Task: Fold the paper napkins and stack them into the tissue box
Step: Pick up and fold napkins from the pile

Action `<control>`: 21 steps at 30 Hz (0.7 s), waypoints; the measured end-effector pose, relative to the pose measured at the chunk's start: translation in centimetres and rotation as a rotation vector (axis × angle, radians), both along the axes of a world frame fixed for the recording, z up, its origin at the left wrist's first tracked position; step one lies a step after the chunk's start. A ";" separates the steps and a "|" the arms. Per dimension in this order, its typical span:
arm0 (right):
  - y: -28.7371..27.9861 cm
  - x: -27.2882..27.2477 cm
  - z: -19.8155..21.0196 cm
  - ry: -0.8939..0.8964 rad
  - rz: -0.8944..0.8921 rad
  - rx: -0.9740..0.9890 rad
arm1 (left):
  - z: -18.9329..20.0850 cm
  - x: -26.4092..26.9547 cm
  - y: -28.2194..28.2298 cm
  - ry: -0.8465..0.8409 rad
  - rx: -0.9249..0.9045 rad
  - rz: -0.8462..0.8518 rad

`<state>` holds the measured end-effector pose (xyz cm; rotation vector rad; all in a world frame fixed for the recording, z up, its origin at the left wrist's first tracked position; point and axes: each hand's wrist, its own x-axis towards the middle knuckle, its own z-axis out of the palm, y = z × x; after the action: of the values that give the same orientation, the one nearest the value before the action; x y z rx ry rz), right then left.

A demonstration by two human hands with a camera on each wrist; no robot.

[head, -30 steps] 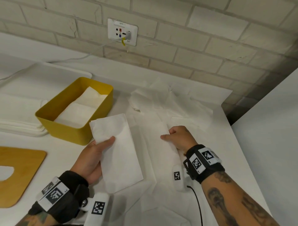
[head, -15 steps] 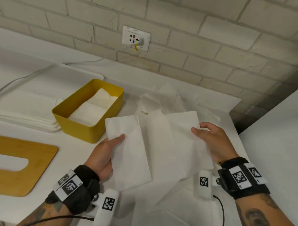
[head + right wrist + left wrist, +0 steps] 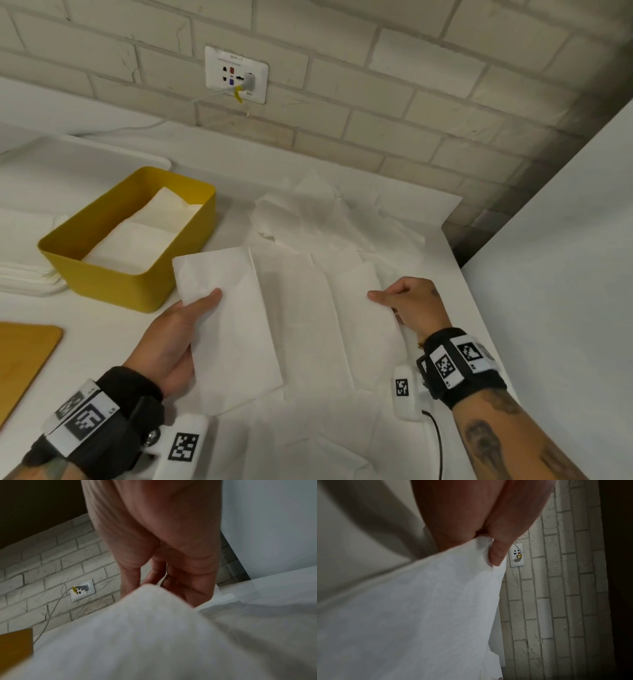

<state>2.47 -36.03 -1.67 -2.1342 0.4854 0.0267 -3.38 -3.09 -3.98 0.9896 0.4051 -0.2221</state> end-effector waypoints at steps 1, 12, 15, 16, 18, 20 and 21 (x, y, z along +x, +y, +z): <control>0.0 -0.1 0.2 -0.015 -0.004 0.048 | 0.0 0.0 0.0 0.000 -0.001 0.001; -1.3 -0.4 0.1 -0.074 0.036 -0.008 | -0.4 0.2 0.3 0.006 -0.004 0.004; -1.2 -0.6 0.5 -0.168 -0.007 -0.134 | -0.5 0.1 0.3 0.006 -0.002 -0.008; -1.2 -0.6 0.5 -0.207 -0.029 -0.163 | -0.4 0.1 0.2 0.005 -0.003 -0.009; -1.3 -0.6 0.4 -0.256 -0.058 -0.209 | -0.4 0.1 0.2 0.006 -0.003 -0.013; -1.3 -0.7 0.4 -0.274 -0.037 -0.241 | -0.4 0.2 0.1 0.009 -0.002 -0.019; -1.3 -0.7 0.6 -0.284 -0.012 -0.246 | -0.5 0.3 0.1 0.012 -0.003 -0.021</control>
<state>1.73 -37.30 -1.11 -2.3261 0.3472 -0.3546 -3.12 -3.00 -4.46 0.9907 0.4051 -0.2479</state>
